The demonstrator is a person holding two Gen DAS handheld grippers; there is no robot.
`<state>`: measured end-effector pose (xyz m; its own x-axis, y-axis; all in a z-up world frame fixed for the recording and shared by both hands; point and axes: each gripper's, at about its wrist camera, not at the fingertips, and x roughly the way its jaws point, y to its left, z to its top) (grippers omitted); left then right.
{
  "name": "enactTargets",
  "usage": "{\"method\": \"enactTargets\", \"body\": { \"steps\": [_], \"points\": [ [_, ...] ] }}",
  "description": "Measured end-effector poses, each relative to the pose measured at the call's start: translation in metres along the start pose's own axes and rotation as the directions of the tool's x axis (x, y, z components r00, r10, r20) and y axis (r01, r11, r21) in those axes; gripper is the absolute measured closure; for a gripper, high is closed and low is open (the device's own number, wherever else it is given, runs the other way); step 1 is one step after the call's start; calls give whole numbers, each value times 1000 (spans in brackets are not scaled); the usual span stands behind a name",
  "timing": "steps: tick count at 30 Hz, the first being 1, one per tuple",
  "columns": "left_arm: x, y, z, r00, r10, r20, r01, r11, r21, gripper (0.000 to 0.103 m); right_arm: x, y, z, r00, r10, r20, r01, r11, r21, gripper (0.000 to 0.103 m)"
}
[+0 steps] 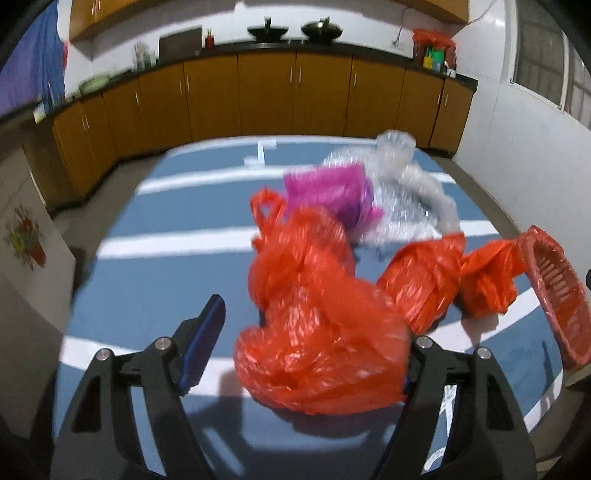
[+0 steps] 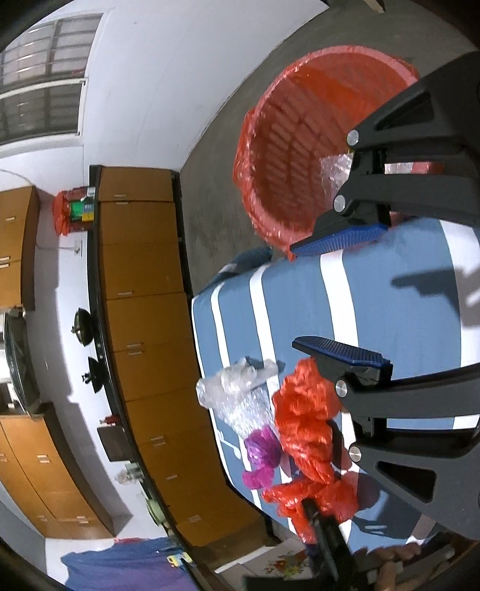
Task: Collect trash
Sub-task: 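Close the left gripper on a large red bag while the right grasps another red bag, then carry both red bags over the red basket and open both grippers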
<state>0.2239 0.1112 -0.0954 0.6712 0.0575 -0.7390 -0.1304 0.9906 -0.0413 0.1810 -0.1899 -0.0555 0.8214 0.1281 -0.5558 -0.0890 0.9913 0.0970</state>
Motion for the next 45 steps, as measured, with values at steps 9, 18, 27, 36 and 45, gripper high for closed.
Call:
{"method": "enactTargets", "body": {
  "steps": [9,18,27,36,45],
  "points": [
    [18,7,-14,995,-71,-70,68,997,-44,86,12,30,1,999,46,-26,-47,998,-40,57],
    [-19,31,-13,999,-6,40,7,1000,-23,92,31,66,9,992,117,-44,-119,991,-54,57],
    [-39,60,2,995,38,89,-31,996,-83,92,73,95,9,980,133,-148,-141,989,-41,57],
    [-43,57,3,995,25,101,-16,996,-85,92,69,72,-13,976,90,-200,-101,994,-45,94],
    [-56,32,12,990,-21,139,26,999,-34,92,31,38,-5,993,59,-106,-60,998,-9,95]
  ]
}}
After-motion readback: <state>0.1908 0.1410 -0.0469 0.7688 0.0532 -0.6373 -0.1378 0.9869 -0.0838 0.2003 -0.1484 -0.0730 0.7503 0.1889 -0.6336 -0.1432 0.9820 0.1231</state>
